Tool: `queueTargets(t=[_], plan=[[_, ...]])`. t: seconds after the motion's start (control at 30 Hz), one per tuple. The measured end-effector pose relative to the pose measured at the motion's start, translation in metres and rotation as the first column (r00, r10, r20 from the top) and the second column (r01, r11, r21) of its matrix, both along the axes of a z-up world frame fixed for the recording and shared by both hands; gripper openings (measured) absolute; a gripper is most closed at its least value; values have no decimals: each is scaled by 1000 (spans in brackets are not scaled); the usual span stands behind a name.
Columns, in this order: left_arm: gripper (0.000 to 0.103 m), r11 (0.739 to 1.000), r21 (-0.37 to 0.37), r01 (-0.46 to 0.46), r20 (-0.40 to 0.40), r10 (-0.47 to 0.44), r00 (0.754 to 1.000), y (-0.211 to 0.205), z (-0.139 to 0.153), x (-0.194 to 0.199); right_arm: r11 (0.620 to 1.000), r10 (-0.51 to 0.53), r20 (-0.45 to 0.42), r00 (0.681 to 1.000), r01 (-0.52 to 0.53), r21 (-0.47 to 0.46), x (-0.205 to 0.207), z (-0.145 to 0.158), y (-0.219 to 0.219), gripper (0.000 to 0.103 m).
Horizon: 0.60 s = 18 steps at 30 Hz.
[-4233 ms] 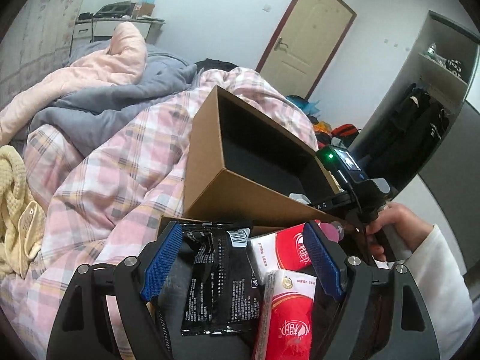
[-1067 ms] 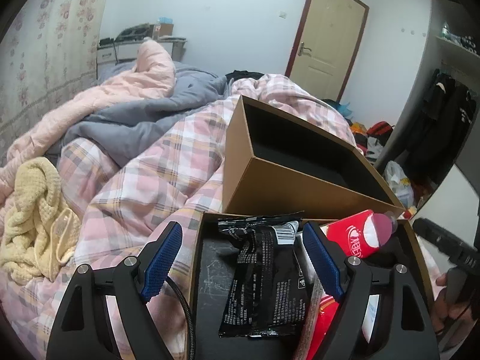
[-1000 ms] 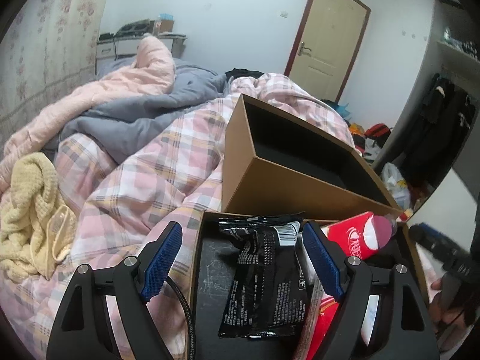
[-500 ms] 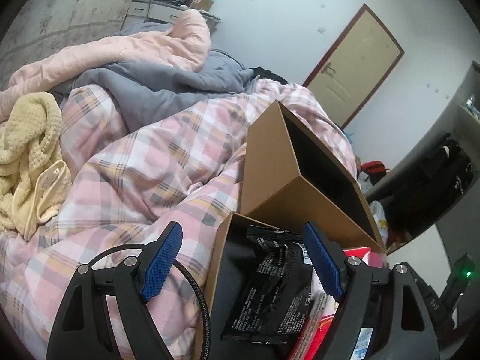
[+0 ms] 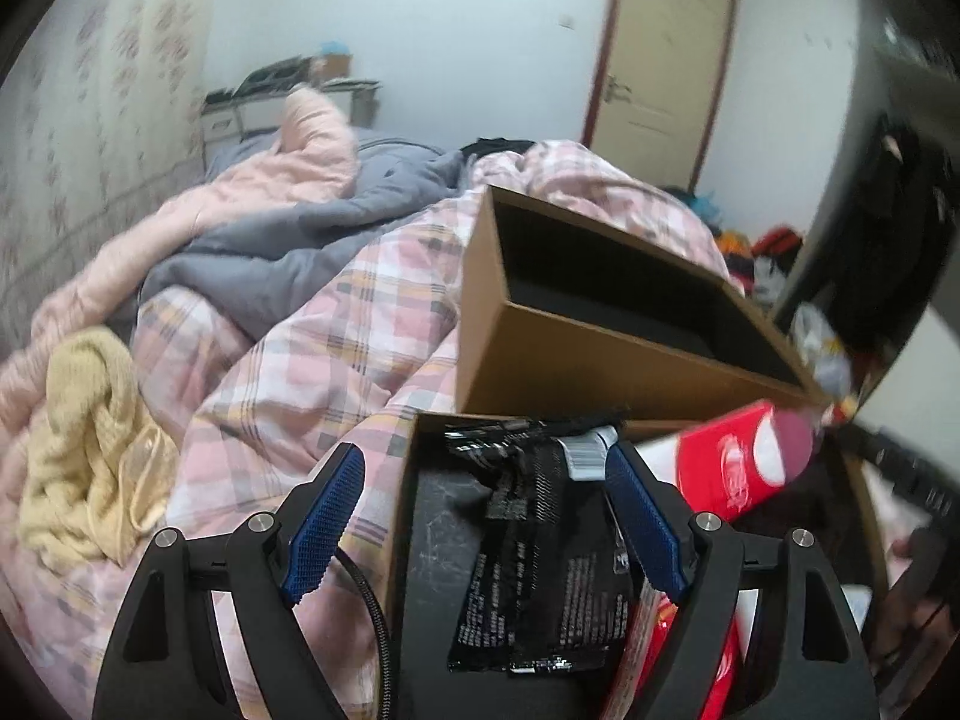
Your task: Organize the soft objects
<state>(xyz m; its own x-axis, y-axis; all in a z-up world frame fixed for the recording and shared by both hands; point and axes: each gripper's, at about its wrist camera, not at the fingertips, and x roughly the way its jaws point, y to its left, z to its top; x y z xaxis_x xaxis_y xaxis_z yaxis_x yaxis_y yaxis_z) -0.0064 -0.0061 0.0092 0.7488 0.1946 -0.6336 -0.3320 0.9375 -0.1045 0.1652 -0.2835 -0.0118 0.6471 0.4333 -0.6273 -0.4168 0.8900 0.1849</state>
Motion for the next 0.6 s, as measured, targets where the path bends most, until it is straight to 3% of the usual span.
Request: queueTargets(t=[0.2, 0.47, 0.6], plan=[[80, 975, 216, 61, -49, -52, 997, -38, -3, 4, 1000, -2, -8, 1000, 2, 11, 2, -1, -3, 102], [80, 981, 188, 45, -44, -37, 998, -32, -3, 3, 1000, 6, -5, 1000, -6, -8, 0, -2, 1, 102], [80, 977, 209, 53, -48, -44, 998, -35, -2, 4, 1000, 5, -7, 1000, -5, -6, 0, -2, 1, 102]])
